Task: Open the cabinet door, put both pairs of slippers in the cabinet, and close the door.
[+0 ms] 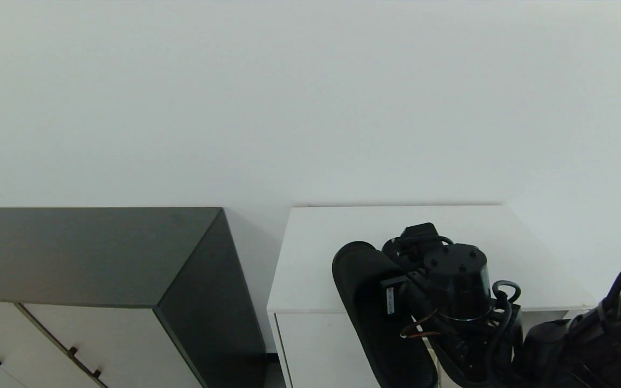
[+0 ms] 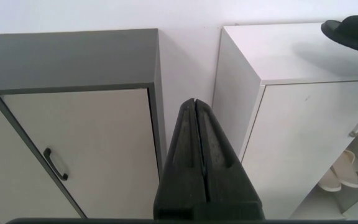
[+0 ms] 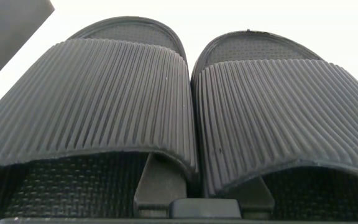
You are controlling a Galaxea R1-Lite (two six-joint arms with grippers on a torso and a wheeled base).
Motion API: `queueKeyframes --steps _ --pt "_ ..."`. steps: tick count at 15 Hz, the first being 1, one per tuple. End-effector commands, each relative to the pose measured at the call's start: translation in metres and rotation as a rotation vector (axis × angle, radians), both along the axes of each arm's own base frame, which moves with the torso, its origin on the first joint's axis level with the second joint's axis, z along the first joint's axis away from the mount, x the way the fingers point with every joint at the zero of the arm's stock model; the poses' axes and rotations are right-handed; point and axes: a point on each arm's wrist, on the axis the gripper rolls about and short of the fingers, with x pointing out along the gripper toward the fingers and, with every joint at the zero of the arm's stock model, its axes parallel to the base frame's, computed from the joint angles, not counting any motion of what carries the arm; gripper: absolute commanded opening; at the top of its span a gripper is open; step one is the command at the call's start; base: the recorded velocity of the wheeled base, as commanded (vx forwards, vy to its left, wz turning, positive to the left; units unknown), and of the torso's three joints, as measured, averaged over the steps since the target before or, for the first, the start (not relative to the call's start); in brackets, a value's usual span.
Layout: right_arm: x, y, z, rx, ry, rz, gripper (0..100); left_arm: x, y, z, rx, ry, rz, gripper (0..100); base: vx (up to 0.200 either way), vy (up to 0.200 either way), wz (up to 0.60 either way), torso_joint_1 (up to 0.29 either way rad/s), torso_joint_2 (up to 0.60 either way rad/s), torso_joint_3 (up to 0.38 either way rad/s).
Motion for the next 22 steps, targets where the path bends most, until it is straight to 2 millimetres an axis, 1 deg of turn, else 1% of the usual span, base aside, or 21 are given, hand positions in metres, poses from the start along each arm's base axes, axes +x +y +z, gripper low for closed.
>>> queueKeyframes --steps 1,9,22 --pt "0.0002 0.0011 -0.0027 -0.007 0.005 0.002 0 0.0001 0.0000 0.0000 0.000 0.001 -0.002 0 -0.200 0.000 0.00 0.007 0.00 0.007" --pt "0.0002 0.0010 -0.0036 -0.008 0.007 0.002 0 0.0001 0.0000 0.0000 0.002 0.001 0.000 0 -0.200 0.000 0.00 -0.001 0.00 0.003" --pt "-0.0006 0.0008 -0.0080 -0.021 0.017 0.002 0 0.0001 0.0000 0.0000 0.000 0.001 0.000 0 0.000 0.000 0.00 0.000 0.00 0.000"
